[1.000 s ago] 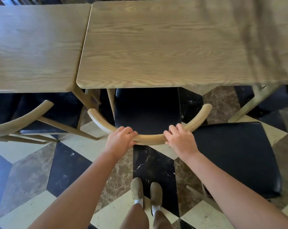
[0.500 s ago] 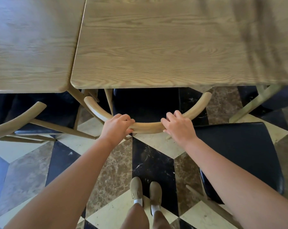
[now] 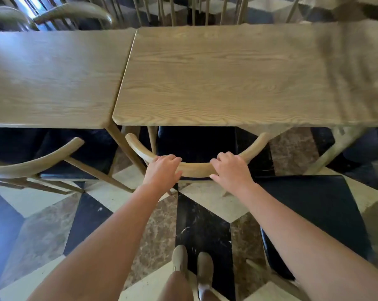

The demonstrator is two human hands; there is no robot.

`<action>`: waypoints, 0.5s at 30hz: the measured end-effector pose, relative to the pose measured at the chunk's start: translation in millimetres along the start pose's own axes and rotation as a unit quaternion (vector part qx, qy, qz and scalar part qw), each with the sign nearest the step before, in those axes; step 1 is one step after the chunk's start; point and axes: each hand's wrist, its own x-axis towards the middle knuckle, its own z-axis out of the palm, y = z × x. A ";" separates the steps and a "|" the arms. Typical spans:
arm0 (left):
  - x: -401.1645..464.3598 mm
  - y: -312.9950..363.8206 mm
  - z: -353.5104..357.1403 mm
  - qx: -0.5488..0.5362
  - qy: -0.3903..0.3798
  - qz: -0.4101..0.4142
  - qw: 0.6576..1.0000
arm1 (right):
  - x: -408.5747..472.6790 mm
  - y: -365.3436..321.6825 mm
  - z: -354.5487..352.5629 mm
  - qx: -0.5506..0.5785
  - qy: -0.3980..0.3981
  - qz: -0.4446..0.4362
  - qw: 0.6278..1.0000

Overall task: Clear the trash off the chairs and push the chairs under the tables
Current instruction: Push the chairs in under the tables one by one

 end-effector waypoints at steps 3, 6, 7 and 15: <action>-25.7 23.9 -17.2 0.015 0.037 0.003 0.999 | -21.7 -5.6 -22.9 -0.001 0.016 -0.001 1.000; -51.2 48.0 -30.2 0.020 0.077 0.016 0.997 | -51.6 -8.6 -44.4 0.010 0.053 0.012 0.998; -59.5 55.3 -33.6 0.022 0.088 0.024 0.996 | -63.5 -9.8 -50.0 0.014 0.065 0.019 0.998; -142.6 125.4 -24.2 -0.005 0.128 0.076 0.989 | -194.9 -25.6 -55.6 0.016 0.092 0.094 0.991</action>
